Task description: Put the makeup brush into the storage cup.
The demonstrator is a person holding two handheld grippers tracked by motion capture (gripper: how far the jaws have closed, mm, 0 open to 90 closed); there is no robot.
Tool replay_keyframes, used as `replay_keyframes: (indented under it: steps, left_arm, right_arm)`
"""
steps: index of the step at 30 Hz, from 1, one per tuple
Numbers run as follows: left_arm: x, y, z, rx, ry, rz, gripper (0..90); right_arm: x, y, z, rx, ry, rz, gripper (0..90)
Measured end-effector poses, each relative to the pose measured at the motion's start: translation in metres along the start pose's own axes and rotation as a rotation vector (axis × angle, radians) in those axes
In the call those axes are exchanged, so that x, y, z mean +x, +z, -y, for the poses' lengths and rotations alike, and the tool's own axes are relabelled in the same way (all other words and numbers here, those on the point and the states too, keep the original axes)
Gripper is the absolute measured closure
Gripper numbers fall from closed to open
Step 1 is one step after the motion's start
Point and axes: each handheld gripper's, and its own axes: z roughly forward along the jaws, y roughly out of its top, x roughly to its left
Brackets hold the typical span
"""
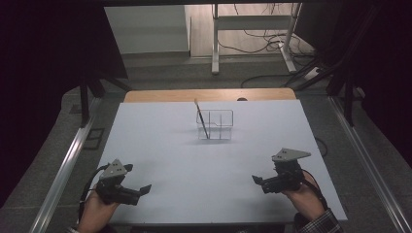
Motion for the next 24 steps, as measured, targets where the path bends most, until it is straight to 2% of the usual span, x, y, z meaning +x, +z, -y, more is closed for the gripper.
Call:
replay_keyframes:
  steps: [24]
  left_arm:
    - [0.0, 0.0, 0.0, 0.002, 0.001, 0.0, 0.0]
  right_arm:
    - [-0.011, -0.025, 0.022, 0.025, 0.024, 0.054, 0.0]
